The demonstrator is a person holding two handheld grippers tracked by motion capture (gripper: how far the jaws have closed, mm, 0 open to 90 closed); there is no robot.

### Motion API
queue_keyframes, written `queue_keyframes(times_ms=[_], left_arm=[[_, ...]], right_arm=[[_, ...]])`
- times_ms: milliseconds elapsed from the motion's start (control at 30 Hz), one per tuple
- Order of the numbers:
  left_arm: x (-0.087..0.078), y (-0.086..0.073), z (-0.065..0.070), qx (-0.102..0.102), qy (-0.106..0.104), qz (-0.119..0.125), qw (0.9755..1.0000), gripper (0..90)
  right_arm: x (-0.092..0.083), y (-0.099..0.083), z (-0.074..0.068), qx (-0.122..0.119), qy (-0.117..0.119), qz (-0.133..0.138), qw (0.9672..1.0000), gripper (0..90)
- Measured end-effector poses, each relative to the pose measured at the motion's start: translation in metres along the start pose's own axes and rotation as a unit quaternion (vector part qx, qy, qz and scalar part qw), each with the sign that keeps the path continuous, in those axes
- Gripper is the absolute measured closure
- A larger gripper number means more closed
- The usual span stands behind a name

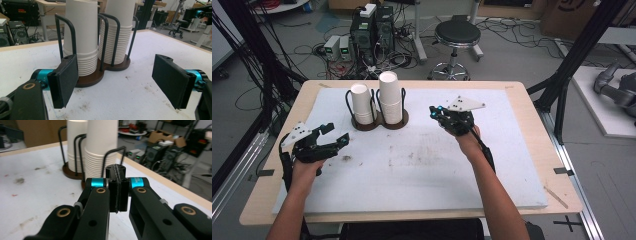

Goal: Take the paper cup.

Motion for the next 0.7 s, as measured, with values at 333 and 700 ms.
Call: queue_keyframes(times_ms=[333, 700], left_arm=[[-0.002, 0.0, -0.002, -0.005, 0.002, 0.001, 1.0, 21.3], [-0.006, 0.0, -0.006, -0.009, 0.01, 0.004, 0.9999, 21.3]], right_arm=[[0.04, 0.014, -0.018, 0.001, 0.046, -0.004, 0.9989, 90.0], [0.09, 0.026, -0.049, -0.007, 0.094, -0.009, 0.9955, 90.0]])
Point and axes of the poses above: each handheld gripper's, and its own axes: x roughly forward along the jaws, y roughly out of its top, z roughly to its right, the point moved 7 cm from there along x, roughly forward along the jaws, and after that the axes turned 1 degree about -x, right-handed, at the moved point
